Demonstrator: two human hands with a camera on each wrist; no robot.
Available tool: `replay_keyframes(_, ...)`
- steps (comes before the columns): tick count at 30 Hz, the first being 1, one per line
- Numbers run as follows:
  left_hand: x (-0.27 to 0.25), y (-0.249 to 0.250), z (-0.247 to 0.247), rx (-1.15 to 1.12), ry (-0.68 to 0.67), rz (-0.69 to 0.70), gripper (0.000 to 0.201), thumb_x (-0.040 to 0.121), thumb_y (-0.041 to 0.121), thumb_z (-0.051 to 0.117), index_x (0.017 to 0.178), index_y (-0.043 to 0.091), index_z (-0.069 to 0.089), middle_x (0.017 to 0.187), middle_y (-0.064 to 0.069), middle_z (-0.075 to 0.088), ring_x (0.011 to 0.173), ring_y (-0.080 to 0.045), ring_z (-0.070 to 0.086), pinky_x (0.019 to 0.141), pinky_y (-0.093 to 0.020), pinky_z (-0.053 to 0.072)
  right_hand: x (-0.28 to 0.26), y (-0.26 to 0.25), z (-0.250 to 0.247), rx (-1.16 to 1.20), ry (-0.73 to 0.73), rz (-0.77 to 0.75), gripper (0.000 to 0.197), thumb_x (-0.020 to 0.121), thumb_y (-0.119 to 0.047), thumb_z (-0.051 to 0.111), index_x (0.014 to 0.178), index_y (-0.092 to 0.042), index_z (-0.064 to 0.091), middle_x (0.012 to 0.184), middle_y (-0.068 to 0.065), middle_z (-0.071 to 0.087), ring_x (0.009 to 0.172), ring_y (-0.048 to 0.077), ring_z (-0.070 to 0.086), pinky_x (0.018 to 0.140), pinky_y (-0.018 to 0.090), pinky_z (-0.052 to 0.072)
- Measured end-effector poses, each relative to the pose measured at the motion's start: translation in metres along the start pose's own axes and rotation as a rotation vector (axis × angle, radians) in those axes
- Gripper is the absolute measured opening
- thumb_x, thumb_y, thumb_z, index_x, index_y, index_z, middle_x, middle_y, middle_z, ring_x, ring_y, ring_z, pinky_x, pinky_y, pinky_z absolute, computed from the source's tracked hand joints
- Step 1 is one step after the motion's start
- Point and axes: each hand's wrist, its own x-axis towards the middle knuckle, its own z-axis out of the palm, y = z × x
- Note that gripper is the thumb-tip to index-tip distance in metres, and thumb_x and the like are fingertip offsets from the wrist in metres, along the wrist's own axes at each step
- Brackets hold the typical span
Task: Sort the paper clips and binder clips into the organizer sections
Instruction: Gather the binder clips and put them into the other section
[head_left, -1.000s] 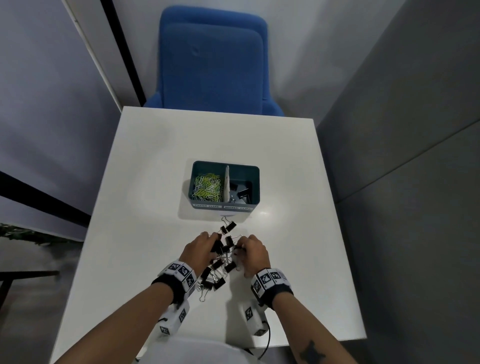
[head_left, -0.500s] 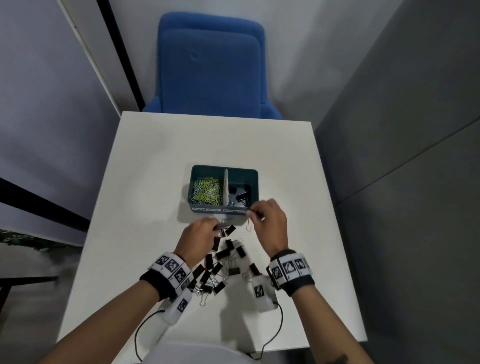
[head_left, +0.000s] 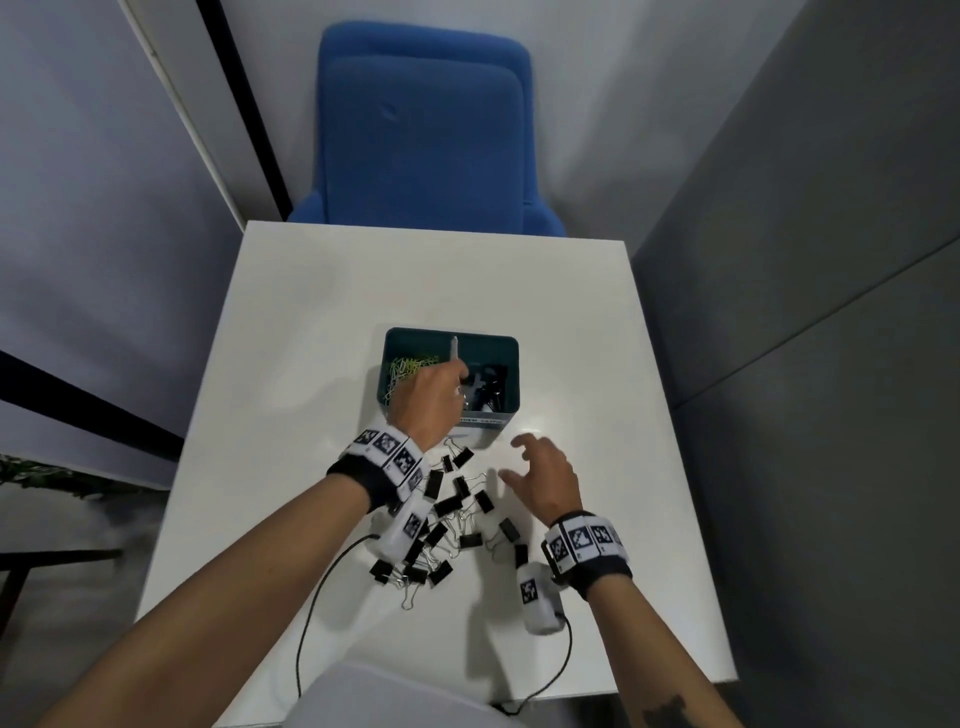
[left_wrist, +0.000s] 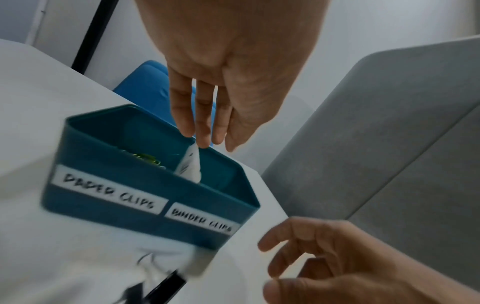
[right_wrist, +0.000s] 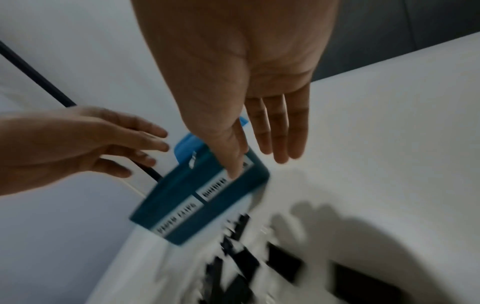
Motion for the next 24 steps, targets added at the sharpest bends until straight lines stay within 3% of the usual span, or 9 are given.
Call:
replay_keyframes(2, -0.02, -0.018, 0.008, 0.006, -0.056, 0.037, 0.013, 0.09, 0.013, 0.063, 0.101, 0.018, 0.065, 0.092, 0.002, 0.07, 0.074, -0.011, 0.066, 0.061, -0.021, 0.052, -0.01, 0.015, 0.009, -0.063, -0.125, 0.017, 0.054, 0.082, -0.036, 0.07, 0.13, -0.024, 0.048, 0.121, 0.004, 0.053, 0.1, 0.023, 0.059, 0.077, 0.031, 0.045)
replay_keyframes(4, -0.044, -0.041, 0.016, 0.05, -0.186, 0.037, 0.014, 0.089, 0.024, 0.067, 0.102, 0.023, 0.064, 0.092, 0.006, 0.069, 0.073, -0.007, 0.063, 0.061, -0.016, 0.047, -0.018, 0.027, 0.017, -0.135, -0.248, 0.007, 0.066, 0.08, -0.039, 0.072, 0.137, -0.026, 0.042, 0.126, 0.005, 0.048, 0.102, 0.025, 0.058, 0.081, 0.034, 0.048)
replay_keyframes(7, -0.072, -0.077, 0.033, 0.155, -0.466, -0.029, 0.051, 0.083, 0.045, 0.068, 0.125, 0.023, 0.051, 0.118, 0.002, 0.059, 0.096, -0.014, 0.059, 0.076, -0.029, 0.05, -0.027, 0.037, 0.027, -0.221, -0.381, -0.022, 0.085, 0.072, -0.04, 0.077, 0.143, -0.029, 0.032, 0.126, 0.005, 0.04, 0.103, 0.027, 0.056, 0.08, 0.036, 0.051)
replay_keyframes(10, -0.091, -0.097, 0.048, 0.224, -0.667, -0.07, 0.085, 0.079, 0.051, 0.07, 0.144, 0.02, 0.025, 0.135, -0.005, 0.037, 0.118, -0.024, 0.046, 0.089, -0.041, 0.047, -0.032, 0.034, 0.039, -0.238, -0.41, -0.085, 0.089, 0.071, -0.024, 0.076, 0.145, -0.03, 0.027, 0.124, 0.007, 0.033, 0.106, 0.027, 0.05, 0.077, 0.034, 0.051)
replay_keyframes(13, -0.097, -0.096, 0.06, 0.253, -0.64, -0.058, 0.095, 0.08, 0.051, 0.068, 0.15, 0.02, 0.011, 0.146, -0.008, 0.023, 0.127, -0.025, 0.036, 0.092, -0.042, 0.046, -0.03, 0.026, 0.05, -0.202, -0.39, -0.108, 0.099, 0.066, -0.014, 0.081, 0.144, -0.033, 0.023, 0.122, 0.006, 0.032, 0.101, 0.026, 0.053, 0.074, 0.037, 0.054)
replay_keyframes(16, -0.09, -0.087, 0.071, 0.294, -0.607, -0.027, 0.101, 0.082, 0.051, 0.066, 0.152, 0.026, -0.003, 0.157, -0.006, 0.01, 0.138, -0.027, 0.024, 0.096, -0.044, 0.045, -0.019, 0.016, 0.056, -0.182, -0.373, -0.106, 0.111, 0.06, -0.016, 0.088, 0.145, -0.032, 0.018, 0.123, 0.007, 0.03, 0.1, 0.026, 0.052, 0.075, 0.04, 0.056)
replay_keyframes(18, -0.085, -0.079, 0.077, 0.345, -0.618, 0.021, 0.1, 0.083, 0.049, 0.065, 0.151, 0.031, -0.005, 0.158, -0.004, 0.006, 0.139, -0.03, 0.02, 0.094, -0.044, 0.046, -0.013, 0.008, 0.059, -0.19, -0.352, -0.115, 0.106, 0.06, -0.02, 0.088, 0.142, -0.031, 0.022, 0.122, 0.007, 0.03, 0.103, 0.026, 0.048, 0.074, 0.041, 0.055)
replay_keyframes(21, -0.084, -0.064, 0.085, 0.403, -0.59, 0.091, 0.085, 0.086, 0.039, 0.065, 0.15, 0.029, 0.011, 0.153, -0.007, 0.017, 0.133, -0.032, 0.029, 0.082, -0.041, 0.05, -0.009, -0.001, 0.067, -0.205, -0.305, -0.136, 0.082, 0.063, -0.024, 0.086, 0.13, -0.025, 0.038, 0.121, 0.008, 0.034, 0.103, 0.028, 0.048, 0.071, 0.042, 0.055)
replay_keyframes(24, -0.089, -0.056, 0.089, 0.384, -0.508, 0.068, 0.064, 0.088, 0.027, 0.064, 0.141, 0.025, 0.029, 0.135, -0.009, 0.034, 0.116, -0.03, 0.045, 0.075, -0.04, 0.053, -0.009, -0.002, 0.076, -0.22, -0.237, -0.135, 0.06, 0.073, -0.026, 0.079, 0.123, -0.022, 0.046, 0.117, 0.008, 0.04, 0.102, 0.029, 0.049, 0.066, 0.039, 0.053)
